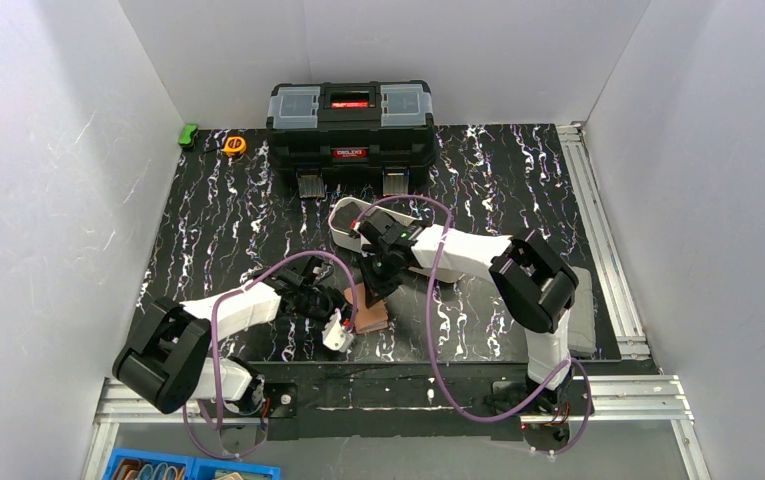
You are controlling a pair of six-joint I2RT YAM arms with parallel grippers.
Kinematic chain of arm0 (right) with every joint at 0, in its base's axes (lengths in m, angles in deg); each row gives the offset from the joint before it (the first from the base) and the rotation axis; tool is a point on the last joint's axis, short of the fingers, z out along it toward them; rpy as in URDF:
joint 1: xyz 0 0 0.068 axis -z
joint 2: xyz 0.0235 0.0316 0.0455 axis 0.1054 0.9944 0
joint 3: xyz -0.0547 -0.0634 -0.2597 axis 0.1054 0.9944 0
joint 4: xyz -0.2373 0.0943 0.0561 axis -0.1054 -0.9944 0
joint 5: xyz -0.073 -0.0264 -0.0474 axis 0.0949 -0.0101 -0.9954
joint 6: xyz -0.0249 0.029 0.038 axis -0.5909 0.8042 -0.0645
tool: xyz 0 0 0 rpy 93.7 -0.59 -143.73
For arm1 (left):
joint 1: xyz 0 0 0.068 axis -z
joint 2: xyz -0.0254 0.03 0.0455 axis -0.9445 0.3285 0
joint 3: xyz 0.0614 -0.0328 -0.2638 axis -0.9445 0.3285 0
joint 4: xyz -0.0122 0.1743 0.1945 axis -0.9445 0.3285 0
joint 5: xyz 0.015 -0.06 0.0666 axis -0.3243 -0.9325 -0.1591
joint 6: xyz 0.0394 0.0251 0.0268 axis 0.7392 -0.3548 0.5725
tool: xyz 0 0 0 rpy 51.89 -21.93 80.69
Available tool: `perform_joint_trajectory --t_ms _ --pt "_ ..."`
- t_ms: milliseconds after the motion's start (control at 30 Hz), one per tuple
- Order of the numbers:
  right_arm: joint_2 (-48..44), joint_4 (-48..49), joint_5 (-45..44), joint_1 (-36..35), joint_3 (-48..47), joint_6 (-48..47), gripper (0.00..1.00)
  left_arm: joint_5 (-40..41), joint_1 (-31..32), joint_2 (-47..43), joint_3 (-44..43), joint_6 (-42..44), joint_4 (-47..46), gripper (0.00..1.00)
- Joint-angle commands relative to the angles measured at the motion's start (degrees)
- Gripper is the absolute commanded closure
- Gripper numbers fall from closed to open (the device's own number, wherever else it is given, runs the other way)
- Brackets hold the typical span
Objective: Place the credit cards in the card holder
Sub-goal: Close the card holder at the center of the board.
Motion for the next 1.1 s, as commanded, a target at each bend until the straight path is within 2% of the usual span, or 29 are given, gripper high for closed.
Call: perform_joint_trajectory --t_ms 0,300,633,1067 --pt "5.6 -2.5 -7.4 -2.6 -0.9 -0.9 0.99 -5.4 1.1 1.1 0.2 0.6 3.3 0.75" --pt "8.3 0.2 -9.9 -3.1 0.3 1.7 0.99 -5.4 1.2 1.5 -0.1 0.7 3.6 0.76" --pt "14.6 0.6 -7.6 -3.0 -0.9 1.3 0.99 -5.2 1.2 3.2 -1.3 1.5 5.3 0.79" --pt "15.7 1.4 -5.4 -2.8 6.5 1.3 0.99 -5.5 1.3 1.2 -0.7 4.8 8.3 0.80"
